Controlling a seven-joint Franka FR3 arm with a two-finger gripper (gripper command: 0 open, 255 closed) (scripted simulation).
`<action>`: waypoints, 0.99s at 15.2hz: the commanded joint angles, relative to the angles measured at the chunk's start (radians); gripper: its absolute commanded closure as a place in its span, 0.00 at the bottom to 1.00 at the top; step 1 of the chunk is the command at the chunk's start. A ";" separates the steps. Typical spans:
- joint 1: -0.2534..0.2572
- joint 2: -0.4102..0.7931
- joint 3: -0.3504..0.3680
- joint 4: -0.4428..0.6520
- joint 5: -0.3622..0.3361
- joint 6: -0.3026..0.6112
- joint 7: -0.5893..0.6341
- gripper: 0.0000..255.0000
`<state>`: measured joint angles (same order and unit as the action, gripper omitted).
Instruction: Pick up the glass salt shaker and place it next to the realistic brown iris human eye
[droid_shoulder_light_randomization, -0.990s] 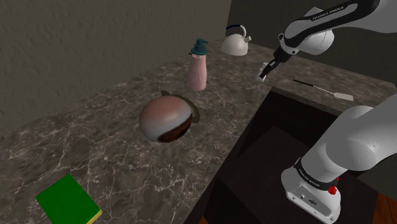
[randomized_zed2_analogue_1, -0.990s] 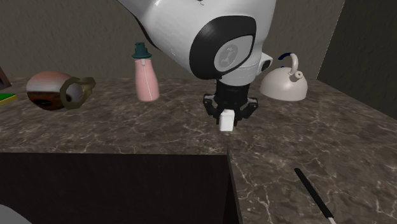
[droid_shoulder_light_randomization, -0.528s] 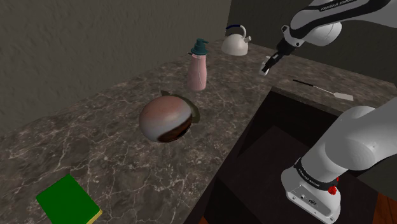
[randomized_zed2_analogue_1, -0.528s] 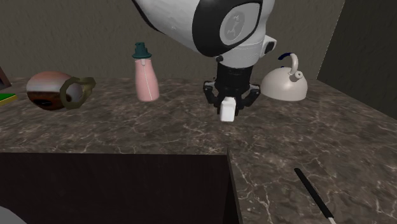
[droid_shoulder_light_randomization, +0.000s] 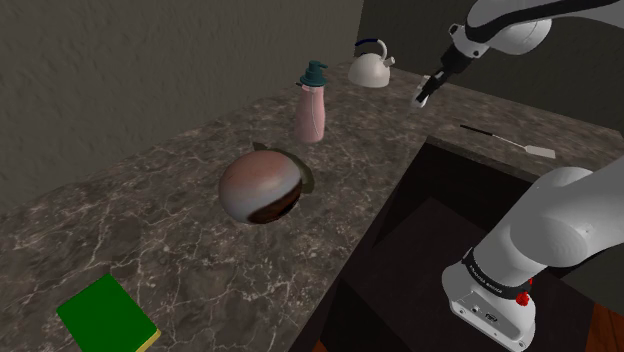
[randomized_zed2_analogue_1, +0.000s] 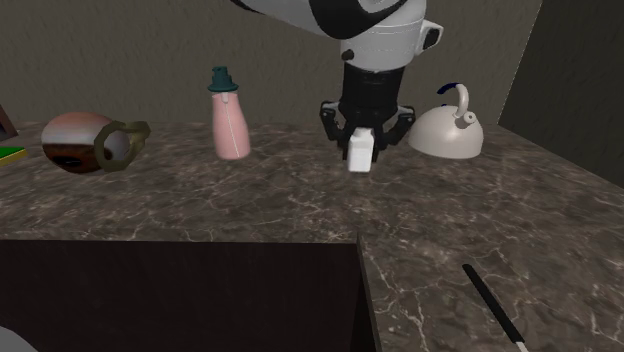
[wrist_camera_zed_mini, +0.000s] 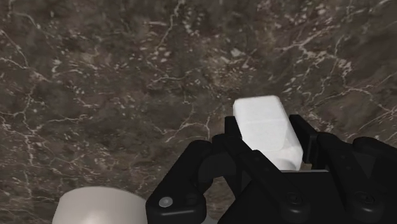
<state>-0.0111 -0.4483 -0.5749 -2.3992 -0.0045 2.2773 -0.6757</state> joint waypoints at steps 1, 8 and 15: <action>-0.001 -0.006 0.008 0.024 -0.003 -0.030 0.009 1.00; -0.004 -0.025 0.029 0.102 -0.010 -0.125 0.032 1.00; -0.003 -0.033 0.046 0.188 -0.011 -0.218 0.049 1.00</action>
<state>-0.0145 -0.4809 -0.5315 -2.2238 -0.0156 2.0730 -0.6288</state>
